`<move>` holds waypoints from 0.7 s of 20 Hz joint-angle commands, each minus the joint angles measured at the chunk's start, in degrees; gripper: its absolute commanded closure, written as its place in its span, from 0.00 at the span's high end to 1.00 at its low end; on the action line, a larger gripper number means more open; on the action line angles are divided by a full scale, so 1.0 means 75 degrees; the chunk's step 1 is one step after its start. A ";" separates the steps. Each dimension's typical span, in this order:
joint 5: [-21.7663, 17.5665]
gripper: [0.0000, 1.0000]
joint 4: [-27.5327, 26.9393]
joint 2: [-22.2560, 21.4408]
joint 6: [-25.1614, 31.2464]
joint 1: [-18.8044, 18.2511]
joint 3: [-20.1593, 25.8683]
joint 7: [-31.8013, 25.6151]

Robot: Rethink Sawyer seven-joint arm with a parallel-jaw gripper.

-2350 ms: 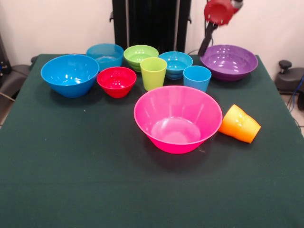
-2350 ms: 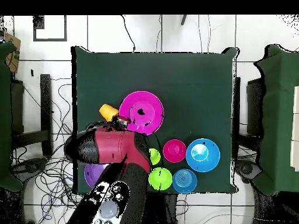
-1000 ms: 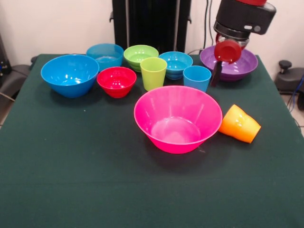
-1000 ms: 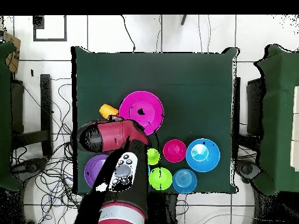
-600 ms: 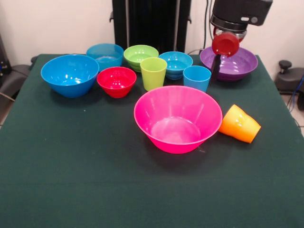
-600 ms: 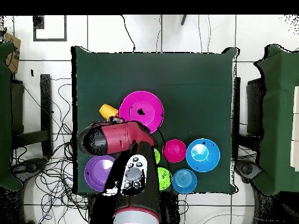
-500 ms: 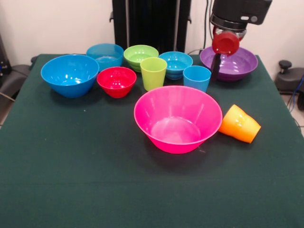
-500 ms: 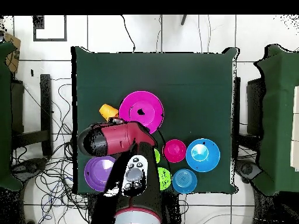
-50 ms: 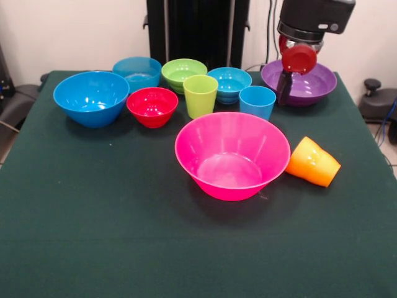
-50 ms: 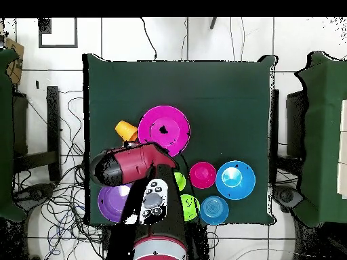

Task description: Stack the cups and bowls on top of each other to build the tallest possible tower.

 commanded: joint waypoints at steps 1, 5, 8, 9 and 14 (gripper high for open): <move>-0.0892 1.00 0.0615 0.0409 -0.0788 0.0246 0.0633 -0.1424; -0.1120 1.00 0.0756 0.0597 -0.1117 0.0528 0.0421 -0.1093; -0.1136 1.00 0.0941 0.0564 -0.1190 0.0602 0.0427 -0.0997; -0.1143 1.00 0.0946 0.0576 -0.1214 0.0609 0.0425 -0.0989; -0.1262 1.00 0.0950 0.0747 -0.1437 0.0637 0.0309 -0.0949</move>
